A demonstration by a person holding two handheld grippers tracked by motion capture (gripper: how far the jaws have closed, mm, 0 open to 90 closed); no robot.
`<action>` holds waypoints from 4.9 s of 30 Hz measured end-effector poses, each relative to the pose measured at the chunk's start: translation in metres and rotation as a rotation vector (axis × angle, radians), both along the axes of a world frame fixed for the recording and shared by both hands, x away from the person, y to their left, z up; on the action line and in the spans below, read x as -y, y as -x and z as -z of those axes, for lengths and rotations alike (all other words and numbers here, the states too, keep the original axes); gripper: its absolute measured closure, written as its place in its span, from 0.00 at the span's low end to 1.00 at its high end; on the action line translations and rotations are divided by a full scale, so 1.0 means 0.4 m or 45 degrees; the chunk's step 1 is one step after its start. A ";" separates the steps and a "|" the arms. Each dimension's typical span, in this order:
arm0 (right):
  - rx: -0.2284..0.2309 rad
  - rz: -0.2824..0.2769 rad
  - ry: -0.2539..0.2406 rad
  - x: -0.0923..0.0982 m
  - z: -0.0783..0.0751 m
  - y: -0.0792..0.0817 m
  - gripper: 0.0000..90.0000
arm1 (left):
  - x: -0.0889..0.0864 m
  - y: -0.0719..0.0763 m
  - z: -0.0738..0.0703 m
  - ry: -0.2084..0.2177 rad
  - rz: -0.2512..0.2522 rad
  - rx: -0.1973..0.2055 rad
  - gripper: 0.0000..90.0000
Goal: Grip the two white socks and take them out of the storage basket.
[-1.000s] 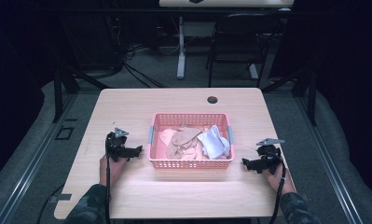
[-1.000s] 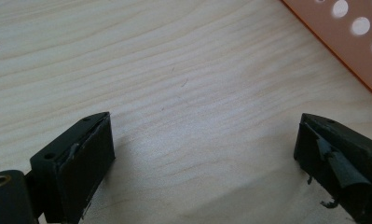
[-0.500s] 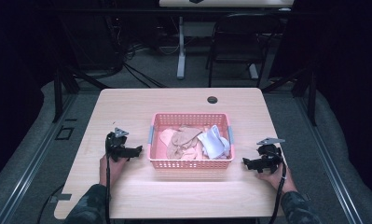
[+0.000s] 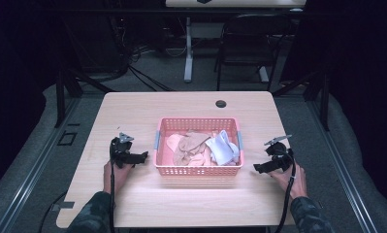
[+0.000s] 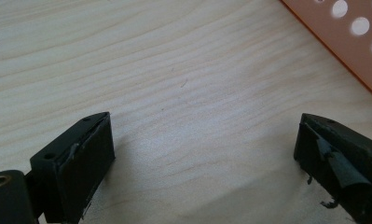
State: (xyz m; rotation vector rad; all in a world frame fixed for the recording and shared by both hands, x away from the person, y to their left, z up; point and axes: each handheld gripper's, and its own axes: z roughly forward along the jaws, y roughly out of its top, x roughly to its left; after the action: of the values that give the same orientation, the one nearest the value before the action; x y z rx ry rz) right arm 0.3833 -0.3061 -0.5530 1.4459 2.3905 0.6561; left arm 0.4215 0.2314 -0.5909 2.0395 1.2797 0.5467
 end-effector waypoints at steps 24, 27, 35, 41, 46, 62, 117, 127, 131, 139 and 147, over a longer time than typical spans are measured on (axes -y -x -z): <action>0.003 -0.087 -0.139 -0.085 -0.189 0.004 0.00 | 0.000 0.000 0.000 0.002 0.000 -0.001 0.05; 0.030 -0.099 -0.129 -0.100 -0.206 0.005 0.00 | 0.000 0.000 0.000 0.000 0.001 0.002 0.05; 0.078 -0.163 -0.139 -0.179 -0.258 0.000 0.00 | 0.000 0.000 0.000 0.001 0.001 0.001 0.05; 0.085 -0.204 -0.142 -0.226 -0.264 -0.012 0.01 | 0.000 0.000 0.000 -0.001 0.002 0.002 0.05; 0.064 -0.264 -0.126 -0.275 -0.251 -0.018 0.07 | 0.000 0.000 0.000 0.000 0.001 0.001 0.05; -0.011 -0.201 0.023 -0.321 -0.171 -0.032 0.45 | 0.000 0.000 0.000 0.000 0.002 0.001 0.05; 0.162 -0.191 -0.119 -0.242 -0.385 0.019 0.91 | 0.001 -0.001 0.000 0.002 0.003 0.000 0.05; 0.216 -0.158 -0.112 -0.214 -0.412 0.030 0.91 | 0.001 -0.001 0.000 0.002 0.002 0.000 0.05; 0.239 -0.135 -0.103 -0.200 -0.418 0.032 0.91 | 0.001 -0.001 0.000 0.004 0.001 0.001 0.05; 0.262 -0.097 -0.107 -0.169 -0.438 0.040 0.91 | 0.001 -0.001 0.000 0.004 0.003 0.000 0.05; 0.272 -0.032 -0.072 -0.128 -0.453 0.043 0.92 | 0.001 -0.001 0.000 0.002 0.003 0.001 0.05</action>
State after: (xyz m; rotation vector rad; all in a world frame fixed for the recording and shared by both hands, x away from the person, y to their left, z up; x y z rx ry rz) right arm 0.3662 -0.2550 -0.3716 1.2969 2.2455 0.8449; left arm 0.4220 0.2312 -0.5909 2.0396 1.2770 0.5452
